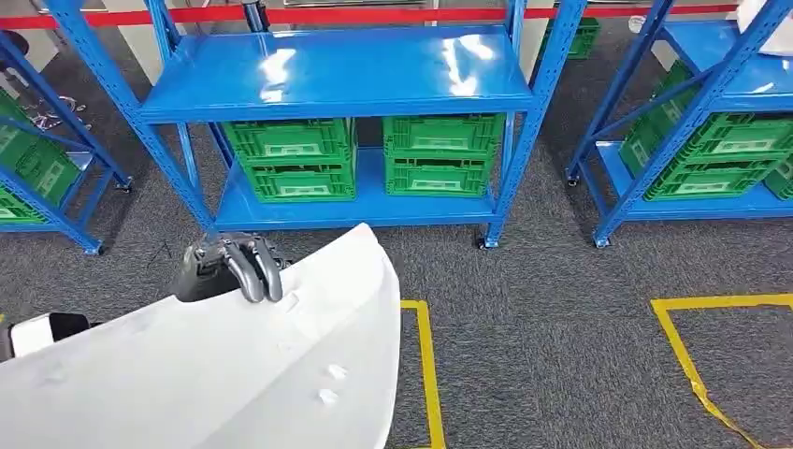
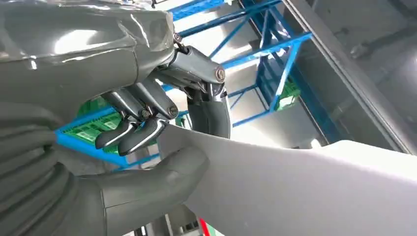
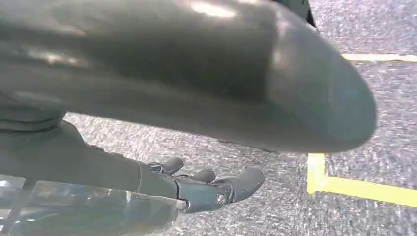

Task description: Take the parts from the cabinet and place them on the table.

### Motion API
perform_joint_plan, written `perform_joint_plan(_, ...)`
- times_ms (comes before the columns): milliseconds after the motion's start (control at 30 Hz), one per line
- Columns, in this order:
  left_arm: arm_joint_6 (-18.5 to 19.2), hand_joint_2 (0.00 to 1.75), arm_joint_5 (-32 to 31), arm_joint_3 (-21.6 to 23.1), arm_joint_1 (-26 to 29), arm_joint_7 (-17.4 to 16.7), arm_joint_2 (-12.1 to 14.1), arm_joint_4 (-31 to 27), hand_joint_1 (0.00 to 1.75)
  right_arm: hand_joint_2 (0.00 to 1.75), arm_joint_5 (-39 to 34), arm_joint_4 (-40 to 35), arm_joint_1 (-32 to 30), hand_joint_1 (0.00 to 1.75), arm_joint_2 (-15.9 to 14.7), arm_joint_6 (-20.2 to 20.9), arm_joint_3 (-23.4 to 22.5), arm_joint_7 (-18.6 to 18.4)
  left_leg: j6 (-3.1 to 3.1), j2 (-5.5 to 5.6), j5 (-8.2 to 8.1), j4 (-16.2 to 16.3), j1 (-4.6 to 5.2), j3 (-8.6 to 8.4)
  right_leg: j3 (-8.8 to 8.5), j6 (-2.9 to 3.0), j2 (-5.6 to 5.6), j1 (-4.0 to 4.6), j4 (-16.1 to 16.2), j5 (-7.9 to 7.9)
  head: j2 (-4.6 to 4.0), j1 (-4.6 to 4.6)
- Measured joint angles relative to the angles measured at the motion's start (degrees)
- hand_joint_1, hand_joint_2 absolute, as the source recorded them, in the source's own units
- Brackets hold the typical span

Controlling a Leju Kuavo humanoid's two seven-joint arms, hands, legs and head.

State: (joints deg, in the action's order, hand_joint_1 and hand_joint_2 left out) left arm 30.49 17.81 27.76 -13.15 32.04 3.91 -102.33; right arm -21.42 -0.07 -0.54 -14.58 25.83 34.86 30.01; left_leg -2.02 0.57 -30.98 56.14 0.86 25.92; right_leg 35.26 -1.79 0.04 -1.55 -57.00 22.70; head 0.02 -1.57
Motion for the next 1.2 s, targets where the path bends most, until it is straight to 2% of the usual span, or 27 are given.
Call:
perform_joint_plan(67, 0.0, 1.75, 0.0, 0.2, -0.2, 0.0, 0.0, 0.0, 1.75, 0.00, 0.0, 0.0, -0.1, 0.00, -0.1, 0.0, 0.0, 0.0, -0.62, -0.19, 1.03, -0.4, 0.43, 0.46, 0.18, -0.78, 0.07, -0.22, 0.6, -1.22, 0.00, -0.24)
perform_joint_plan(100, 0.0, 1.75, 0.0, 0.3, -0.3, 0.0, -0.1, 0.0, 1.75, 0.00, 0.0, 0.0, -0.2, 0.00, 0.0, 0.0, 0.0, 0.0, -1.27, -0.44, 2.48, -1.7, -0.30, 1.09, 0.56, -0.64, 0.00, -0.20, 0.2, -0.93, 0.00, -0.11)
perform_joint_plan(133, 0.0, 1.75, 0.0, 0.5, -0.4, 0.0, -0.1, 0.0, 1.75, 0.00, 0.0, 0.0, -0.2, 0.00, -0.2, 0.0, 0.0, 0.0, -1.62, -0.70, 3.25, -1.9, -0.11, 1.61, 1.41, -0.15, 0.02, -0.13, -0.8, 1.29, 0.00, -0.15)
perform_joint_plan(167, 0.0, 1.75, 0.0, 0.6, -0.5, 0.0, -0.1, 0.0, 1.75, 0.00, 0.0, 0.0, -0.2, 0.00, -0.2, 0.0, 0.0, 0.0, -2.02, -0.71, 4.20, -1.8, -0.07, 2.54, 2.55, 0.51, 0.03, -0.10, -4.2, 4.98, 0.00, 0.18)
perform_joint_plan(233, 0.0, 1.75, 0.0, 0.8, -0.5, 0.0, -0.2, 0.1, 1.75, 0.00, 0.0, 0.0, -0.2, 0.00, -0.5, 0.0, 0.0, 0.0, -2.10, -0.75, 5.93, -1.7, 0.10, 4.78, 4.80, 0.69, 0.04, -0.03, -13.0, 10.45, 0.00, 0.26)
perform_joint_plan(267, 0.0, 1.75, 0.0, 0.9, -0.5, 0.0, -0.2, 0.2, 1.75, 0.00, 0.1, 0.0, -0.2, 0.00, -0.5, 0.1, 0.0, -0.1, -2.06, -0.81, 6.70, -1.6, 0.12, 5.90, 5.34, 0.16, 0.03, -0.03, -16.6, 11.11, 0.00, 0.31)
perform_joint_plan(300, -0.1, 1.75, 0.0, 1.0, -0.5, 0.0, -0.2, 0.3, 1.75, 0.00, 0.1, 0.0, -0.2, 0.00, -0.5, 0.1, 0.0, -0.3, -1.99, -0.89, 7.43, -1.5, 0.12, 7.08, 4.97, -0.66, 0.02, -0.06, -18.3, 10.09, 0.00, 0.26)
perform_joint_plan(367, -0.3, 1.75, 0.0, 1.1, -0.5, -0.2, -0.2, 0.5, 1.75, 0.00, 0.1, 0.0, -0.2, 0.00, -0.5, 0.2, 0.0, -0.8, -1.71, -1.04, 8.78, -0.9, 0.04, 9.29, 0.85, -2.32, -0.01, -0.22, -14.4, 6.17, 0.00, 0.31)
perform_joint_plan(400, -0.3, 1.75, -0.1, 1.3, -0.5, -0.3, -0.2, 0.6, 1.75, 0.00, 0.0, 0.0, -0.2, 0.00, -0.6, 0.3, 0.0, -0.8, -1.47, -1.04, 9.31, -0.4, 0.02, 10.39, -2.80, -2.51, -0.04, -0.28, -9.4, 5.22, 0.00, 0.31)
perform_joint_plan(467, -0.3, 1.75, -0.2, 1.6, -0.5, -0.4, -0.2, 0.6, 1.75, 0.00, -0.1, 0.0, 0.1, 0.00, -0.9, 0.4, 0.0, -0.8, -0.86, -1.17, 10.01, 1.1, 0.34, 12.10, -10.08, -1.21, 0.01, 0.13, 1.9, 8.61, 0.00, 0.35)
perform_joint_plan(500, -0.3, 1.75, -0.3, 1.7, -0.5, -0.5, -0.2, 0.6, 1.75, 0.00, -0.2, 0.0, 0.2, 0.00, -0.8, 0.5, 0.0, -0.8, -0.56, -1.27, 10.76, 0.9, 0.32, 12.18, -9.41, -0.61, 0.09, 0.21, 1.5, 8.77, 0.00, 0.20)
perform_joint_plan(567, -0.3, 1.75, -0.2, 2.0, -0.5, -0.5, -0.2, 0.9, 1.75, 0.00, -0.2, 0.0, 0.0, 0.00, -0.7, 0.7, 0.0, -0.7, 0.02, -1.31, 11.81, 0.8, 0.11, 12.50, -8.39, -0.03, 0.17, 0.49, 1.3, 8.15, 0.00, 0.15)
perform_joint_plan(600, -0.3, 1.75, -0.2, 2.1, -0.5, -0.5, -0.2, 1.0, 1.75, 0.00, -0.1, 0.0, -0.1, 0.00, -0.3, 0.9, 0.0, -0.8, 0.30, -1.14, 12.09, 0.9, 0.15, 12.95, -7.81, 0.58, 0.05, -0.18, 1.6, 7.51, 0.00, 0.31)
perform_joint_plan(633, -0.4, 1.75, -0.1, 2.2, -0.5, -0.5, -0.2, 1.1, 1.75, 0.00, -0.1, 0.0, 0.0, 0.00, -0.3, 0.9, 0.0, -0.9, 0.87, -0.93, 9.76, 1.8, -0.04, 13.59, -7.36, 1.07, -0.13, -0.17, 1.5, 6.85, 0.00, 0.20)
perform_joint_plan(667, -0.3, 1.75, 0.0, 2.3, -0.5, -0.5, -0.1, 1.2, 1.75, 0.00, 0.0, 0.0, 0.1, 0.00, -0.3, 1.0, 0.0, -1.0, 1.33, -0.78, 6.13, 4.5, -0.32, 14.17, -7.05, 1.46, -0.22, -0.17, 1.4, 6.21, 0.00, 0.04)
perform_joint_plan(733, -0.5, 1.75, 0.2, 2.3, -0.6, -0.5, 0.0, 1.4, 1.75, 0.00, 0.1, 0.0, 0.1, 0.00, -0.1, 1.1, 0.0, -1.2, 2.02, -0.78, -0.52, 13.7, -0.78, 15.95, -5.52, 1.44, -0.23, -0.09, 1.3, 4.91, 0.00, 0.02)
perform_joint_plan(767, -0.5, 1.75, 0.3, 2.3, -0.6, -0.5, 0.0, 1.6, 1.75, 0.00, 0.1, 0.0, 0.1, 0.00, -0.1, 1.1, 0.0, -1.3, 2.21, -0.78, -1.81, 17.3, -0.95, 16.47, -4.76, 1.41, -0.24, -0.09, 1.2, 4.35, 0.00, 0.02)
perform_joint_plan(800, -0.5, 1.75, 0.4, 2.3, -0.6, -0.6, 0.1, 1.8, 1.75, 0.00, 0.1, 0.0, 0.1, 0.00, -0.1, 1.1, 0.0, -1.5, 2.29, -0.78, -1.52, 19.6, -1.13, 16.20, -3.79, 1.30, -0.24, -0.09, 1.0, 3.77, 0.00, 0.04)
perform_joint_plan(833, -0.5, 1.75, 0.5, 2.3, -0.6, -0.6, 0.1, 1.9, 1.75, 0.00, 0.1, 0.0, 0.1, 0.00, -0.1, 1.1, -0.1, -1.9, 2.27, -0.78, -0.01, 18.9, -1.27, 14.68, -2.96, 1.16, -0.22, -0.09, 0.8, 3.30, 0.00, 0.00)
perform_joint_plan(867, -0.5, 1.75, 0.7, 2.3, -0.6, -0.7, 0.1, 2.0, 1.75, 0.00, 0.0, 0.0, 0.1, 0.00, -0.1, 1.1, -0.2, -2.2, 2.17, -0.78, 1.78, 16.2, -1.34, 12.25, -2.32, 1.09, -0.19, -0.09, 0.6, 2.92, 0.00, 0.02)
perform_joint_plan(900, -0.5, 1.75, 0.8, 2.3, -0.7, -0.7, 0.1, 2.1, 1.75, 0.00, 0.0, 0.0, 0.1, 0.00, 0.0, 1.1, -0.3, -2.4, 1.92, -0.72, 3.48, 10.8, -1.35, 8.22, -1.86, 0.76, -0.09, -0.09, 0.5, 2.59, 0.00, 0.00)
perform_joint_plan(933, -0.5, 1.75, 0.8, 2.3, -0.8, -0.7, 0.1, 2.1, 1.75, 0.00, 0.0, 0.0, 0.1, 0.00, 0.0, 1.1, -0.4, -2.5, 1.56, -0.48, 3.69, 5.3, -1.31, 4.51, -1.68, 0.57, -0.04, -0.09, 0.4, 2.28, 0.00, 0.00)
perform_joint_plan(967, -0.5, 1.75, 0.8, 2.3, -1.0, -0.8, 0.1, 2.1, 1.75, 0.00, -0.1, 0.0, 0.1, 0.00, 0.1, 1.1, -0.4, -2.6, 1.11, -0.08, 1.69, 1.8, -1.01, 2.26, -1.29, 0.12, -0.06, 0.10, 0.5, 1.72, 0.00, 0.09)
perform_joint_plan(1067, -0.5, 1.75, 0.9, 2.3, -1.2, -0.8, 0.2, 2.2, 1.75, 0.00, -0.1, 0.0, 0.3, 0.00, 0.2, 1.1, -0.5, -2.8, 0.44, -0.09, 1.92, 0.0, -0.26, 2.35, -0.60, -1.41, -0.04, -0.49, 1.0, 0.14, 0.00, 0.04)
perform_joint_plan(1100, -0.5, 1.75, 0.8, 2.4, -1.3, -0.8, 0.2, 2.2, 1.75, 0.00, -0.1, 0.1, 0.1, 0.00, 0.2, 1.1, -0.5, -2.8, -0.18, -0.25, 2.65, -0.7, -0.18, 2.56, -0.49, -1.89, 0.02, -0.33, 1.4, -0.49, 0.00, 0.00)
perform_joint_plan(1133, -0.5, 1.75, 0.9, 2.4, -1.5, -0.8, 0.2, 2.2, 1.75, 0.00, -0.1, 0.1, 0.2, 0.00, 0.2, 1.2, -0.5, -2.8, -0.73, -0.84, 3.55, -1.6, -0.76, 2.60, 0.15, -1.61, -0.12, -0.47, 0.7, 0.61, 0.00, 0.18)
perform_joint_plan(1200, -0.5, 1.75, 0.9, 2.4, -1.8, -0.8, 0.2, 2.5, 1.75, 0.00, -0.1, 0.1, 0.3, 0.00, 0.1, 1.2, -0.5, -2.8, -1.64, -0.79, 4.87, -2.0, -0.44, 3.98, 2.66, -0.49, -0.09, -0.18, -4.5, 5.76, 0.00, 0.50)
